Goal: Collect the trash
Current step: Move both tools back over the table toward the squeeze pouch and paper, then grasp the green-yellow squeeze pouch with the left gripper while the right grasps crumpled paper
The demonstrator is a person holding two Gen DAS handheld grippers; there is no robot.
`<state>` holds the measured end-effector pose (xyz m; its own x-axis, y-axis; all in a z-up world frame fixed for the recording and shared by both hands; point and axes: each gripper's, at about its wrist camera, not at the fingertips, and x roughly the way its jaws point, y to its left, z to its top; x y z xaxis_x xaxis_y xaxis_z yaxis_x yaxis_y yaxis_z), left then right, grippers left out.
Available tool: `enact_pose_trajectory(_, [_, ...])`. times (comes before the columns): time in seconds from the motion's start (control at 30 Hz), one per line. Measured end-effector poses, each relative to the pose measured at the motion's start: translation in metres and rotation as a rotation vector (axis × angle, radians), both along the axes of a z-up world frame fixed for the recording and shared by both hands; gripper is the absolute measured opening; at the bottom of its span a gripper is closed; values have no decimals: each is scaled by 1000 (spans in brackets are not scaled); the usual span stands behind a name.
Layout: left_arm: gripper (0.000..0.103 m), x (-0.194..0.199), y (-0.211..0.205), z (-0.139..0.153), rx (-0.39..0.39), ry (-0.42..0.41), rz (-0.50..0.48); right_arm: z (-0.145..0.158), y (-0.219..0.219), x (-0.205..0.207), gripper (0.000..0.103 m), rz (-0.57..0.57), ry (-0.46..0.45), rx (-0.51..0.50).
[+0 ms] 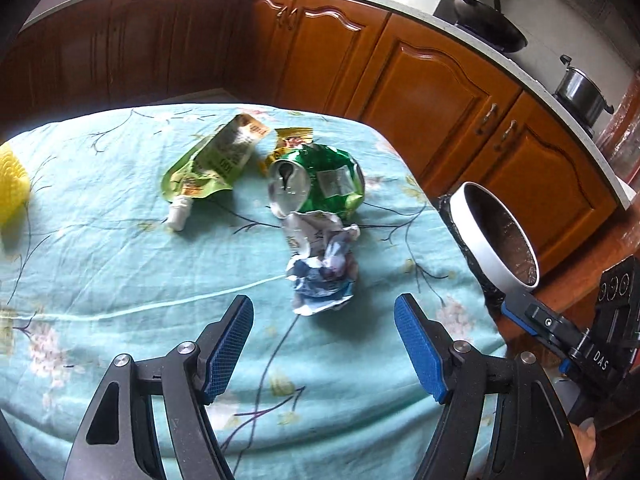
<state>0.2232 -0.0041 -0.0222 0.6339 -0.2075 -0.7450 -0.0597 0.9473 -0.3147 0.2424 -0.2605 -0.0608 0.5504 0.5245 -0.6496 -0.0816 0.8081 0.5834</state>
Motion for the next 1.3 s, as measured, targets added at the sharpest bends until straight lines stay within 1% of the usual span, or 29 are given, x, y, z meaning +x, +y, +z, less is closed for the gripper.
enact_pose_trajectory(0.23, [73,-11,36,0,-1,4,70,2,42,2,91,86,-5,-14])
enact_pose_trajectory(0.37, [73,-11,53,1,7,4,93,4,62,6,91,120,-10,-22])
enact_pose_trajectory(0.7, [72,12,73,-2,52,20,111,0,101,23,91,181,2,-45])
enact_pose_trajectory(0.93, [71,48,82,-2,98,16,95,-9,124,39,91,201,25,-57])
enact_pose_trajectory(1.1, [71,89,83,-2,154,16,57,-14,140,49,91,216,36,-78])
enact_pose_trajectory(1.2, [70,111,85,-6,168,24,46,-17,149,53,90,231,41,-99])
enact_pose_trajectory(1.3, [63,134,82,-14,191,46,29,-21,156,57,88,236,49,-105])
